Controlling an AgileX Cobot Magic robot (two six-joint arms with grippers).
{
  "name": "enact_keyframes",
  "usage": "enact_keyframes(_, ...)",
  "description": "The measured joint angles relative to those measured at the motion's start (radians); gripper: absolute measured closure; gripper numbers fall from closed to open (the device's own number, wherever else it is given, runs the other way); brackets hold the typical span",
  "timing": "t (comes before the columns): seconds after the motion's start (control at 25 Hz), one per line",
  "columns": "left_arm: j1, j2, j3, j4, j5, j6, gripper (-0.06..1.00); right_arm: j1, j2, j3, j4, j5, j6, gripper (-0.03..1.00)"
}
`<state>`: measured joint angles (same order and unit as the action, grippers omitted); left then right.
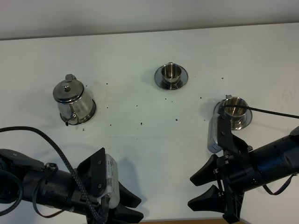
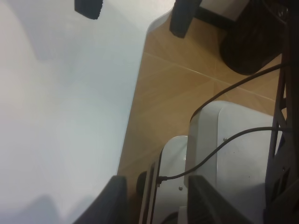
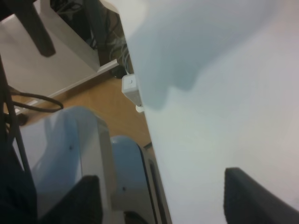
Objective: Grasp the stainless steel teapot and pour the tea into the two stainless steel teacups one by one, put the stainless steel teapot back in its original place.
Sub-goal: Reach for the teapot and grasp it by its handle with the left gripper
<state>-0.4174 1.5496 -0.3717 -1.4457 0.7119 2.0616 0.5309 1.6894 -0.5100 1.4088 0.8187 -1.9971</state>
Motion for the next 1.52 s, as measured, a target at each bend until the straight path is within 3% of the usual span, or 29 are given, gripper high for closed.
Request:
enact_keyframes(0.84,0.0,0.0,0.0,0.0,0.0,-0.001,0.57,0.0,0.0,0.0,0.001,0.0,0.0,0.41)
enact_keyframes(1.52,0.0,0.0,0.0,-0.004,-0.022,0.0,0.57,0.0,0.0,0.0,0.158,0.0,0.024,0.41)
